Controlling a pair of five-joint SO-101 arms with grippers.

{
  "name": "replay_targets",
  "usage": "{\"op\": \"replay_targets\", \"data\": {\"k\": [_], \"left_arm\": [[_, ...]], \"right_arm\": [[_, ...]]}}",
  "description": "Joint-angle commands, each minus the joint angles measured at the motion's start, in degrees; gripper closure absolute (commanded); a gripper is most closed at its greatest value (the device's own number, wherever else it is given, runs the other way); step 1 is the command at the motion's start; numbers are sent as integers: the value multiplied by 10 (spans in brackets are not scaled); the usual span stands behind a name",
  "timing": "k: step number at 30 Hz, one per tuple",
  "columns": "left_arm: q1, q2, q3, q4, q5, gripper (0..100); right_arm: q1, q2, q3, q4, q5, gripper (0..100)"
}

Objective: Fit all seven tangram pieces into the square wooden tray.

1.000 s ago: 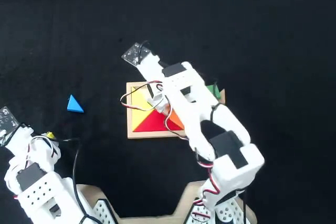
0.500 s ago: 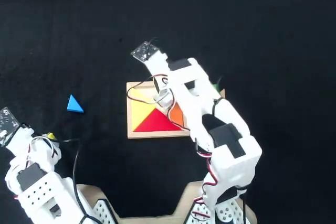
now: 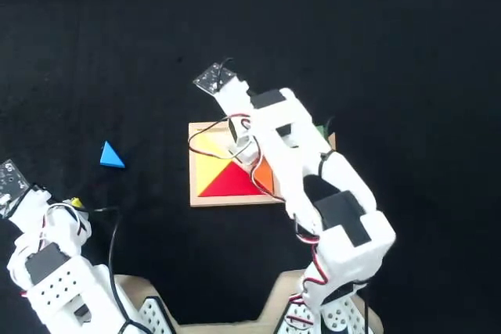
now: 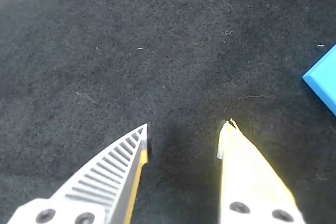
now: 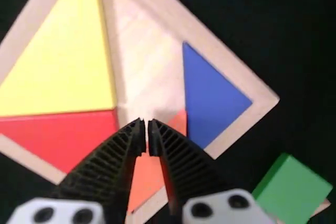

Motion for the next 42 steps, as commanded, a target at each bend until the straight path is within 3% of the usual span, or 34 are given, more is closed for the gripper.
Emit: {"op": "replay_targets", "data": {"k": [1,9,14,20,24,27,29,33,37,39,42], "left_arm": [[8,-6,-7,-4,-36,779],[8,-6,-7,-4,-37,779],[22,-5,-14,-5,-37,779],[182,1,-174,76,-47,779],[320,48,-335,174,-115,779],[374,141,-444,240,-148,779],[384,217,-510,289,-188,779],[381,374,-615,388,-357,783],[360,494,-669,401,-456,784],[338,539,-690,375,-461,784],[269,593,-699,273,-343,784]], "right_arm": [[44,-110,-3,55,-1,988],[211,-446,150,66,4,987],[260,-514,241,54,1,986],[278,-477,258,52,-49,986],[279,-429,267,27,-84,986],[280,-388,283,-12,-105,986],[280,-364,294,-40,-112,986],[280,-325,313,-84,-146,986],[280,-301,332,-135,-158,986],[279,-293,344,-157,-156,986],[278,-287,351,-171,-155,986]]}}
